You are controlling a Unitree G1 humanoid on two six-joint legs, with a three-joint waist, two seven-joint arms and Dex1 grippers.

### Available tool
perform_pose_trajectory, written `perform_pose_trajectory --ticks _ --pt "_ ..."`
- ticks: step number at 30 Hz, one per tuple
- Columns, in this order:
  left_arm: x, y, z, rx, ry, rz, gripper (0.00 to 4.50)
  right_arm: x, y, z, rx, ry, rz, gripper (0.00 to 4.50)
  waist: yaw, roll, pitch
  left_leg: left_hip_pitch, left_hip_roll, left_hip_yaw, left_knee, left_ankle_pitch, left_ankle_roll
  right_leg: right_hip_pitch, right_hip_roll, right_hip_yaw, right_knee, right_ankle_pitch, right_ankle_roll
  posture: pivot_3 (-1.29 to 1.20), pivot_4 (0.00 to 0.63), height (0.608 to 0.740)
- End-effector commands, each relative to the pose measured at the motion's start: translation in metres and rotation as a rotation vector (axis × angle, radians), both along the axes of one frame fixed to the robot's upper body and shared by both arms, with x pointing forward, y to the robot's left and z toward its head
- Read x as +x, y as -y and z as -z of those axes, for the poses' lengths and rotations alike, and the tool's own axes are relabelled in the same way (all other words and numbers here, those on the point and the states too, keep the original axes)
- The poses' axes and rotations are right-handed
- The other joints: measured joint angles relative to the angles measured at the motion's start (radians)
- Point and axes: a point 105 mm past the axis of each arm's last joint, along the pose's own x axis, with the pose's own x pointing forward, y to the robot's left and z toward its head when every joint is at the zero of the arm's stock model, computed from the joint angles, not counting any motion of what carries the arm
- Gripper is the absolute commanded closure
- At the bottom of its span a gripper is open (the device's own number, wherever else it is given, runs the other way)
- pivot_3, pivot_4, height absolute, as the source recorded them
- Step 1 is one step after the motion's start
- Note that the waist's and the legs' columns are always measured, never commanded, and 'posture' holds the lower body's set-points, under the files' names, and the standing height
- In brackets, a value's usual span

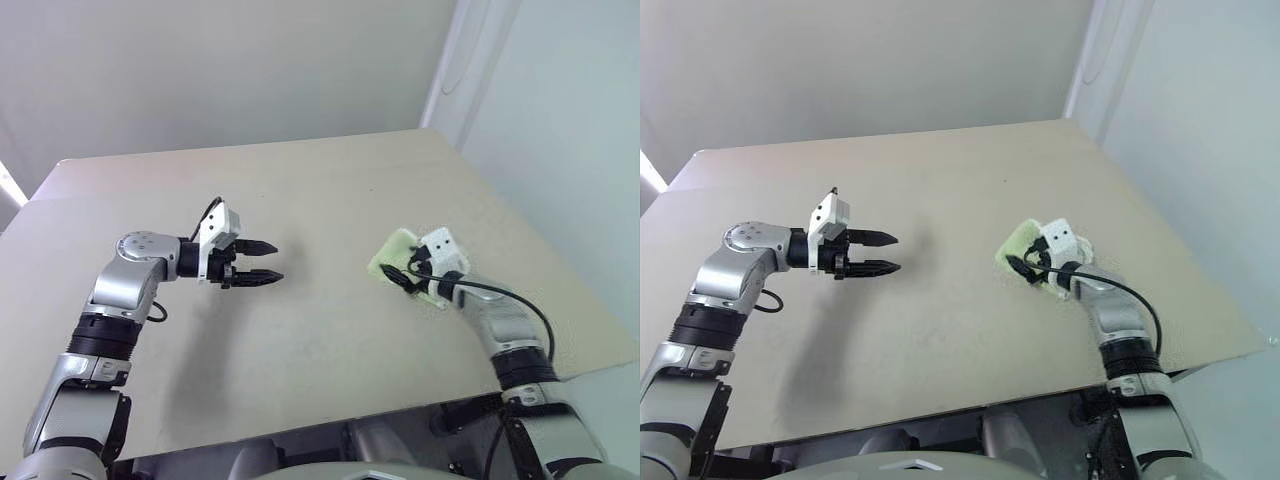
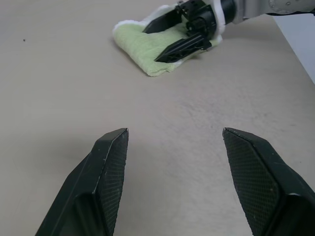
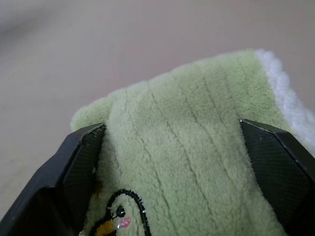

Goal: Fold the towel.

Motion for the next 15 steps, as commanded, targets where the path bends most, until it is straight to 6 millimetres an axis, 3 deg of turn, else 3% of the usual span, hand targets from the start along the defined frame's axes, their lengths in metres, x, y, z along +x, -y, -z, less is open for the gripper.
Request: perform_pose_trajectory --ticks 1,7,12,15 --pt "0.000 -0.007 -0.010 -0.010 0.048 -0.016 1.28 0.003 0.007 0.004 -0.008 -0.007 0.024 0.02 0.000 -0.001 0.000 0.001 0.000 0.000 0.000 0.000 0.000 0.001 0.000 0.000 0.000 0.000 0.000 0.00 0.000 0.712" --pt "-0.005 -0.015 -0.007 -0.004 0.051 -0.032 1.28 0.004 0.005 -0.056 0.083 0.130 -0.040 0.02 0.002 0.002 0.002 0.001 0.000 -0.001 0.000 0.000 0.000 0.001 0.000 0.000 0.001 0.000 0.000 0.00 0.000 0.712" --pt "-0.001 -0.024 -0.024 -0.066 0.083 -0.095 1.28 -0.020 -0.004 -0.115 0.189 0.229 -0.148 0.02 0.007 0.003 0.003 -0.008 0.000 -0.002 -0.001 0.000 0.000 -0.009 0.000 -0.001 0.002 0.000 0.000 0.00 0.000 0.712" --pt "0.004 -0.032 -0.035 -0.098 0.121 -0.139 1.28 -0.034 -0.010 -0.133 0.231 0.237 -0.205 0.02 0.009 0.003 0.003 -0.016 0.000 -0.003 -0.001 0.000 0.000 -0.014 0.000 -0.002 0.002 0.002 0.003 0.00 0.000 0.712"
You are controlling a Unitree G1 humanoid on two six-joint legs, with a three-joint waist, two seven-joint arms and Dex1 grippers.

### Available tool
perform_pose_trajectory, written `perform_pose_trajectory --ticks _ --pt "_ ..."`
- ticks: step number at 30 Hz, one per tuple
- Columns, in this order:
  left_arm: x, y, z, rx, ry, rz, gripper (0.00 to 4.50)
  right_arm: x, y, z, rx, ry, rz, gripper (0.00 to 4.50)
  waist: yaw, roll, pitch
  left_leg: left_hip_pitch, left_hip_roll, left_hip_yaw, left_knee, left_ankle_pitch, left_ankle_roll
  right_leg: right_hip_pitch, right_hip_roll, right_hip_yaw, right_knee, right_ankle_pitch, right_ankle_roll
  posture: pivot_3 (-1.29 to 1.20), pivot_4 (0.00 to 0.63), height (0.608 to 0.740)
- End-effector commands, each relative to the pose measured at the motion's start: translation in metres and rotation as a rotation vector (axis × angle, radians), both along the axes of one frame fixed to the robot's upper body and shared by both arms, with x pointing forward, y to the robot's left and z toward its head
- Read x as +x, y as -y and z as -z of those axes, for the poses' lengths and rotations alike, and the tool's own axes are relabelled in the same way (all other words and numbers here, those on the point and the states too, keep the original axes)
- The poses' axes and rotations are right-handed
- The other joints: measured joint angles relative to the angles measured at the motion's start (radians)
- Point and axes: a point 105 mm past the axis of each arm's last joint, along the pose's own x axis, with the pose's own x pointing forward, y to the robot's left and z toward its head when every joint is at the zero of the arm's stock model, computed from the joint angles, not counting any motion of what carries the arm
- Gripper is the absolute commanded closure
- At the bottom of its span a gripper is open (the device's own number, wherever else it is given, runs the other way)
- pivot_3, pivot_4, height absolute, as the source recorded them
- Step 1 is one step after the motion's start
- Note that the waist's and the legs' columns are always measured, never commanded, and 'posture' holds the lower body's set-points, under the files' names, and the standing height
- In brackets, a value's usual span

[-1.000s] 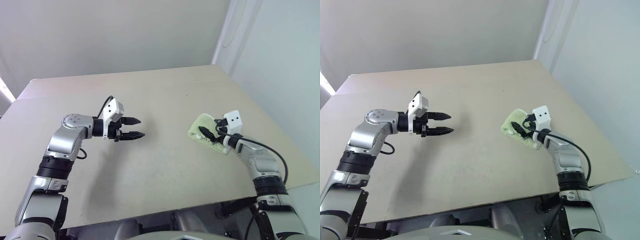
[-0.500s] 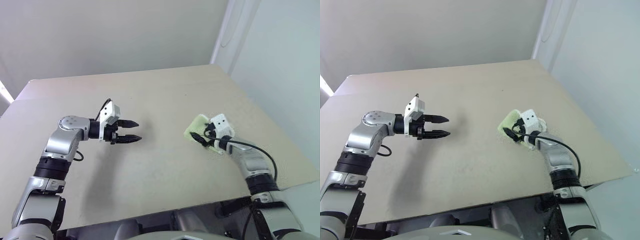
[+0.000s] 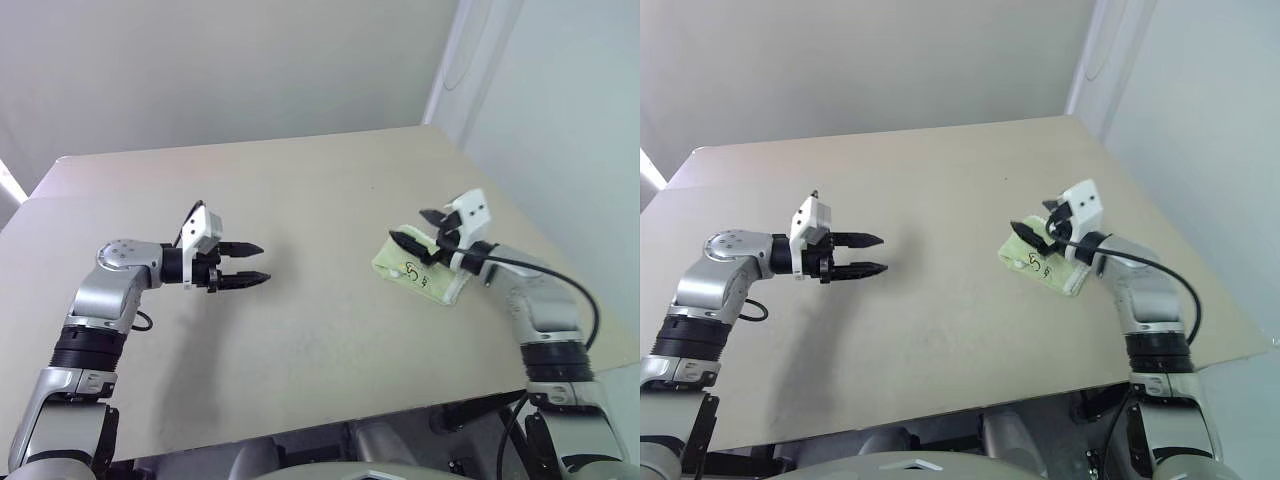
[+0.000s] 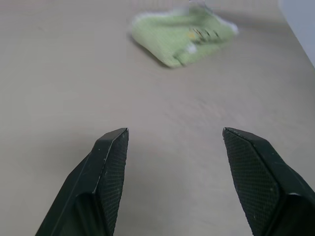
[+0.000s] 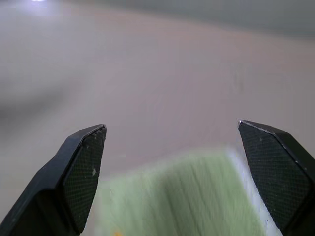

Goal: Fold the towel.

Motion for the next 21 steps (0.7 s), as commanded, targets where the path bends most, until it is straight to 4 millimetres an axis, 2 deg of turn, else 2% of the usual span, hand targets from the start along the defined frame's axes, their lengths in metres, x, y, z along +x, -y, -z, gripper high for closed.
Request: perform_pose_trajectory --ticks 1,5,13,21 --pt "0.005 -0.010 -0.027 -0.027 0.103 -0.041 1.28 -0.016 -0.008 -0.025 0.037 0.036 -0.077 0.02 0.000 0.000 0.000 0.000 0.000 0.000 0.000 0.000 0.000 0.000 0.000 0.000 0.000 0.000 0.000 0.00 0.000 0.712" --pt "0.004 -0.013 -0.029 -0.032 0.108 -0.051 1.28 -0.020 -0.015 -0.022 0.011 0.014 -0.109 0.02 0.001 0.000 0.000 0.000 0.000 0.001 0.001 0.000 0.000 0.000 0.000 0.000 -0.001 -0.002 -0.003 0.00 0.000 0.712" --pt "0.005 -0.002 -0.032 -0.050 0.120 -0.051 1.28 -0.017 -0.030 -0.016 0.017 -0.011 -0.146 0.02 0.000 0.000 0.000 0.000 0.000 0.001 0.001 0.000 0.000 0.000 0.000 0.000 0.000 -0.002 -0.003 0.00 0.000 0.712" --pt "0.001 0.004 -0.038 -0.066 0.111 -0.037 1.28 -0.020 -0.032 -0.012 0.008 -0.032 -0.168 0.02 0.001 0.000 0.000 0.000 0.000 0.001 0.001 0.000 0.000 0.000 0.000 0.000 -0.001 -0.002 -0.003 0.00 0.000 0.712"
